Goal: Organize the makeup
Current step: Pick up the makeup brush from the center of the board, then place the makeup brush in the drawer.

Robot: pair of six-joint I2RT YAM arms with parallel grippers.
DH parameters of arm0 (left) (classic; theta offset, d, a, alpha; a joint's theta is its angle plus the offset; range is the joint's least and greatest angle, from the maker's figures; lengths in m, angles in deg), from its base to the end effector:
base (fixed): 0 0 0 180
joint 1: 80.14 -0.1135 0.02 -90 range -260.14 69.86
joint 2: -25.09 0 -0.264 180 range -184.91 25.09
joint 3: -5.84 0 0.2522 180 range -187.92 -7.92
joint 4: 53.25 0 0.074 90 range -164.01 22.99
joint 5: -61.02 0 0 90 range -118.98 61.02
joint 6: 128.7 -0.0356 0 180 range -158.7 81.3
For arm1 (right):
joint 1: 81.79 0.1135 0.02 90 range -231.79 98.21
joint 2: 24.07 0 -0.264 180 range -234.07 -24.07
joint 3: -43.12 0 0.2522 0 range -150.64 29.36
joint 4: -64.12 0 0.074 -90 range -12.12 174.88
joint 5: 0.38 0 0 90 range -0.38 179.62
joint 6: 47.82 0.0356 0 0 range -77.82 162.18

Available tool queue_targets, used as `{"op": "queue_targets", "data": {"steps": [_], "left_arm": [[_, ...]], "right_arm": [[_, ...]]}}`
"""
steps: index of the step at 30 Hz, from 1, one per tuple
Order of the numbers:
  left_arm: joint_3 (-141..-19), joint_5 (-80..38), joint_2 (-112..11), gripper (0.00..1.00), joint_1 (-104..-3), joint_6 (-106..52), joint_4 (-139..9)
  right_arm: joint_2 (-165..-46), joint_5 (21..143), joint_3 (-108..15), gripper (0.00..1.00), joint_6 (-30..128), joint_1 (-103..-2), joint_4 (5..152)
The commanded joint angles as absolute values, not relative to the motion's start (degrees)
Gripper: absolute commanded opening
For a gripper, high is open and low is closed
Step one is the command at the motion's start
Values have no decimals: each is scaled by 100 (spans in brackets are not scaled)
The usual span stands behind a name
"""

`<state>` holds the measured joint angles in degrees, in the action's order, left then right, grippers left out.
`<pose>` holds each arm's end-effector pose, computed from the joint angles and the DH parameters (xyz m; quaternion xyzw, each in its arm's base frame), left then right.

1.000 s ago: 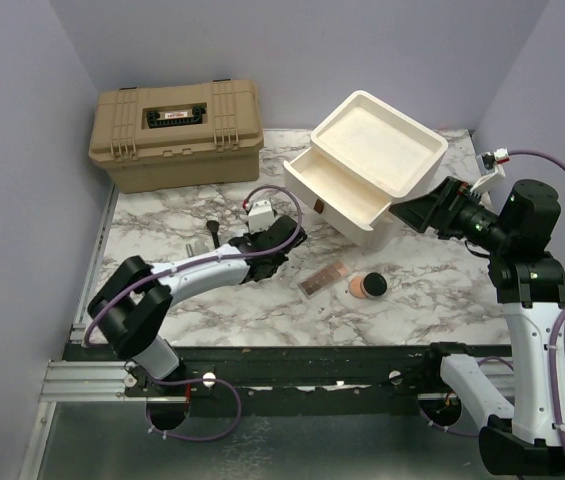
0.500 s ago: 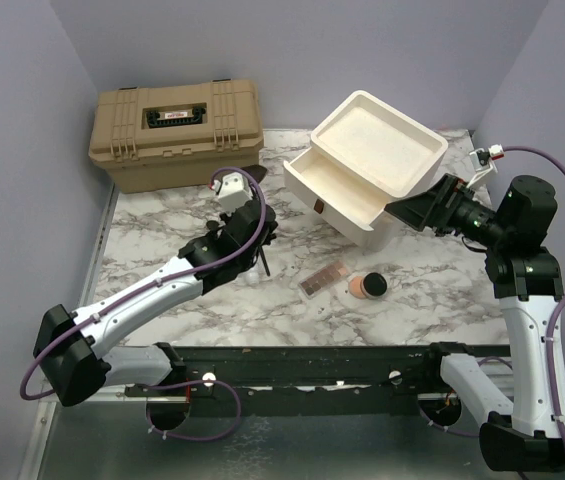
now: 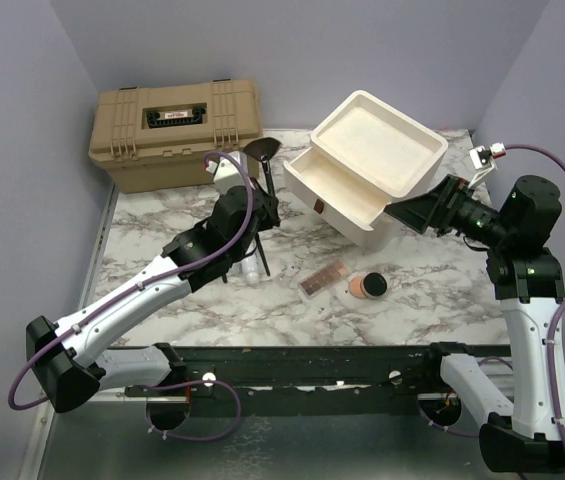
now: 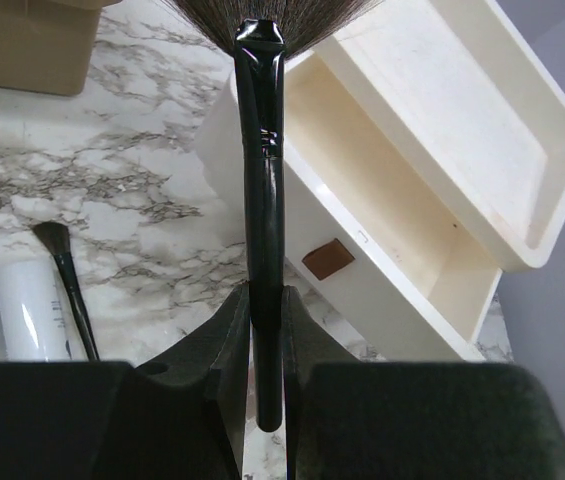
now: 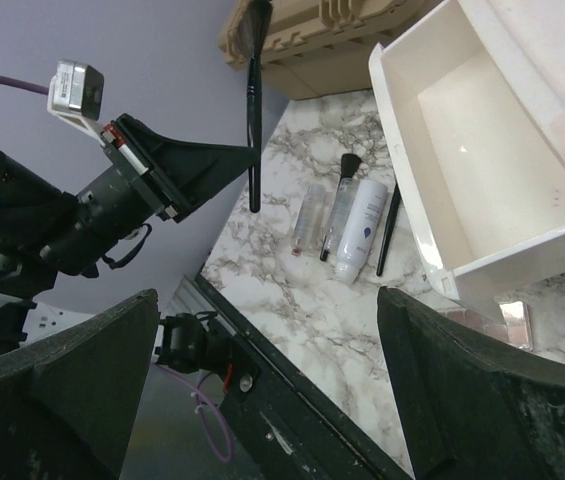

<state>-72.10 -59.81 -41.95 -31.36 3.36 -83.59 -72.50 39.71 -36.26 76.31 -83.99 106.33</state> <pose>0.1872 -0.1860 0.3695 -0.1071 0.7946 -0.2443 0.5454 0.1571 0.0212 0.4218 -0.0358 0.7494 0.4718 0.4632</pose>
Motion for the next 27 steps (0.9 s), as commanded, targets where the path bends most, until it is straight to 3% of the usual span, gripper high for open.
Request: {"op": "queue_targets", "data": {"steps": [1,13,27], "left_arm": [[-7335,-5287,-4013,0,-3136,23,-7829],[-7348,-3678,-4224,0,-3116,-214,-6771],[-7123,-3048,-4421,0,-3008,77,-5735]], "right_arm": [[-7197,3613,-3584,95,7902,-8390,10210],[-7167,3491,-3535,95,7990,-8370,10193],[-7087,3637,-3256,90,8450,-8188,9517]]}}
